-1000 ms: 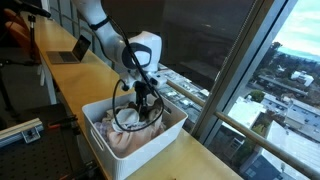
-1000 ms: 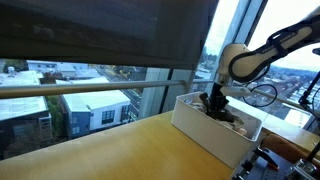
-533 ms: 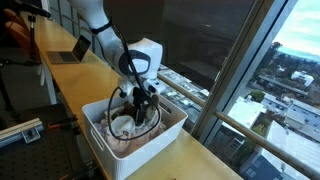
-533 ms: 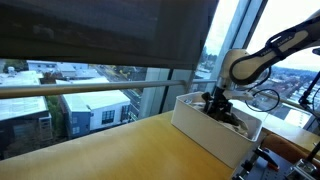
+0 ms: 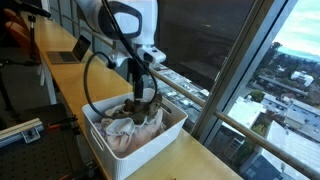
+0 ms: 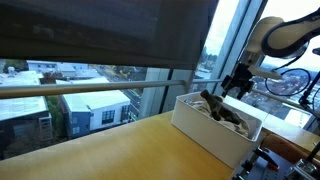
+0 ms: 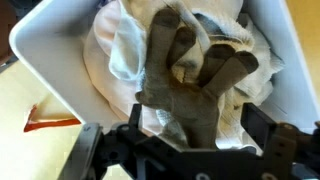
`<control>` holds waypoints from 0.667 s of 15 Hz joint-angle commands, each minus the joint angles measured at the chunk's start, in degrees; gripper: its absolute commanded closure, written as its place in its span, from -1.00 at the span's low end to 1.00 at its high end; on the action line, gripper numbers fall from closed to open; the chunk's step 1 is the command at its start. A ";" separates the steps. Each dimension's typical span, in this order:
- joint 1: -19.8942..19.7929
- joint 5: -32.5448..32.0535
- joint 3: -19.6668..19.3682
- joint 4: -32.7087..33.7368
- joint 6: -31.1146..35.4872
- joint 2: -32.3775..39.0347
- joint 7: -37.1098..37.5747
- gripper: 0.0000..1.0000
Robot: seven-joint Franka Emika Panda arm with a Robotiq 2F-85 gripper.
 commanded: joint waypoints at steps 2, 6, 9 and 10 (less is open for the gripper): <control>-1.74 1.97 0.25 -3.59 -2.80 -10.15 -4.77 -1.00; -3.07 3.25 0.86 -3.52 -2.38 -11.11 -6.05 -1.00; -3.54 3.45 0.88 -4.11 -2.38 -12.03 -6.57 -1.00; -3.48 3.43 1.01 -4.07 -2.35 -11.63 -6.50 -1.00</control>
